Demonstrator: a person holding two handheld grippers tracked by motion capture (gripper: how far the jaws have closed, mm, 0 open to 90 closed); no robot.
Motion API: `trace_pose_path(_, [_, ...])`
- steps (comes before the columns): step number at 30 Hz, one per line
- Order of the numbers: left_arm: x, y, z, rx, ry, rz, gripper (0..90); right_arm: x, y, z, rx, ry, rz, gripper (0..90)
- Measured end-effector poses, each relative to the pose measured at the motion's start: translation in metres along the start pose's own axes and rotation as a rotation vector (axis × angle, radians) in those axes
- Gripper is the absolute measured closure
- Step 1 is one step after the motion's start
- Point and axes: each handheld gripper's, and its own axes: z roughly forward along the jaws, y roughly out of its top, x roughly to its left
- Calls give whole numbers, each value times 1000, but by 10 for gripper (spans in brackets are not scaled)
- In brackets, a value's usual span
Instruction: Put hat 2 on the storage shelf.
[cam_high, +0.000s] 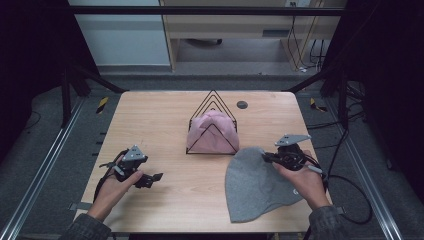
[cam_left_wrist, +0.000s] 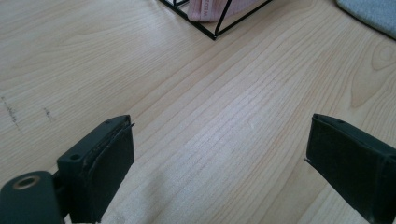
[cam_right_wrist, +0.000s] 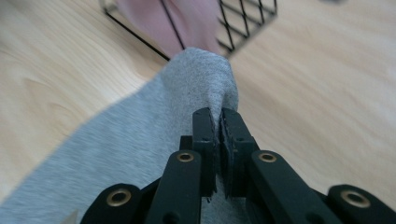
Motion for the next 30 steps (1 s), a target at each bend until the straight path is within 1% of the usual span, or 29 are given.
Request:
trace_pose_path(3, [-1, 0, 2, 11, -7, 4, 74, 14, 10, -11, -48, 15, -41, 861])
trace_pose_path(6, [-2, 0, 3, 16, -17, 6, 75, 27, 22, -18, -98, 51, -58, 862])
trace_pose_path(7, [-2, 0, 3, 17, -17, 7, 75, 31, 25, -19, -106, 55, -68, 862])
trace_pose_path(9, [-3, 0, 3, 17, -20, 9, 76, 40, 37, -21, -121, 60, -113, 862])
trace_pose_path(12, [-2, 0, 3, 16, -25, 9, 75, 48, 48, -23, -140, 71, -150, 861])
trace_pose_path(16, [-3, 0, 3, 13, -35, 11, 75, 58, 63, -24, -174, 87, -182, 862])
trace_pose_path(17, [-3, 0, 3, 12, -37, 11, 76, 62, 70, -25, -185, 92, -197, 862])
trace_pose_path(18, [-4, 0, 3, 10, -39, 13, 76, 62, 70, -25, -185, 92, -197, 862])
trace_pose_path(20, [-4, 1, 3, 8, -41, 14, 76, 71, 83, -27, -203, 105, -225, 862])
trace_pose_path(22, [-5, 1, 3, 6, -44, 16, 76, 73, 86, -28, -209, 109, -233, 862])
trace_pose_path(25, [-5, 1, 3, 3, -51, 16, 75, 82, 104, -34, -230, 117, -267, 862])
trace_pose_path(26, [-5, 1, 3, 2, -52, 17, 75, 82, 104, -34, -230, 117, -267, 862])
trace_pose_path(27, [-6, 1, 3, 0, -55, 18, 75, 86, 112, -36, -238, 122, -280, 863])
trace_pose_path(28, [-6, 1, 3, 0, -56, 17, 75, 86, 112, -36, -238, 122, -280, 863])
trace_pose_path(30, [-6, 2, 3, 0, -61, 21, 75, 89, 119, -39, -247, 131, -284, 863])
